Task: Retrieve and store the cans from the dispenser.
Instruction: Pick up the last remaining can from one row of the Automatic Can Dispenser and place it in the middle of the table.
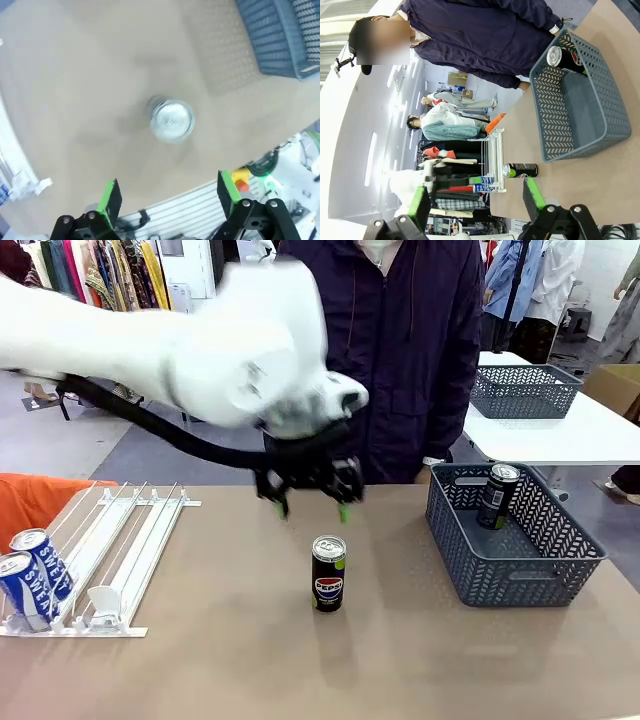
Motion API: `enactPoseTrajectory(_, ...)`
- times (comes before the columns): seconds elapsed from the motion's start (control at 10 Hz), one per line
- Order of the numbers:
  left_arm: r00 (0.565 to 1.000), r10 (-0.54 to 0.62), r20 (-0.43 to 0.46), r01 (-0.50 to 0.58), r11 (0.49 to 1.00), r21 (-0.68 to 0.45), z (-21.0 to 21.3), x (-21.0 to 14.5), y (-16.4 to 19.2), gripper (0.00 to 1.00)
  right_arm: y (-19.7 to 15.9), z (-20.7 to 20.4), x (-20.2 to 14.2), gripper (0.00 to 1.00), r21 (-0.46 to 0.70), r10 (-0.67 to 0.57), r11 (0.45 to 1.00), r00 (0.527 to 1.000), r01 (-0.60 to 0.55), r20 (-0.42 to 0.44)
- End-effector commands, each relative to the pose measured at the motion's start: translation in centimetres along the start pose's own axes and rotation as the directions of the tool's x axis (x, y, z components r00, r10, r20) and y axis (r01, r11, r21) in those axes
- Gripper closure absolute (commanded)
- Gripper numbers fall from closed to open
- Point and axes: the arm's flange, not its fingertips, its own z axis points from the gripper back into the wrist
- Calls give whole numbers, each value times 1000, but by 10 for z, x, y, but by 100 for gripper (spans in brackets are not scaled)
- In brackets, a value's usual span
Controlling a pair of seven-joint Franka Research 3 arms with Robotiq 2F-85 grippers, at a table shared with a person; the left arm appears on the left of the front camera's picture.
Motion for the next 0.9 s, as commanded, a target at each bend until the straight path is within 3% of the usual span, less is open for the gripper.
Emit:
enactPoseTrajectory(0.0,999,42,29,-38,990,-132,62,-44,89,0,2,-2,2,0,28,25,999,1000,-25,13)
enactPoseTrajectory(0.1,996,64,55,-44,951,-306,89,-64,143,0,2,-2,2,0,28,25,999,1000,-25,13)
enactPoseTrajectory(0.2,994,92,52,-56,879,-474,102,-80,201,0,2,-2,2,0,28,25,999,1000,-25,13)
enactPoseTrajectory(0.3,974,217,63,-137,788,-600,111,-103,258,0,2,-2,2,0,28,25,999,1000,-25,13)
enactPoseTrajectory(0.4,963,262,69,-115,628,-769,112,-134,318,0,2,-2,2,0,28,25,999,1000,-25,13)
enactPoseTrajectory(0.6,831,556,11,-233,366,-901,76,-210,415,0,2,-2,2,0,28,25,999,1000,-25,13)
enactPoseTrajectory(0.7,796,605,-25,-227,259,-939,51,-237,439,0,2,-2,2,0,28,25,999,1000,-25,13)
enactPoseTrajectory(0.8,771,633,-73,-245,189,-951,31,-252,448,0,2,-2,2,0,28,25,999,1000,-25,13)
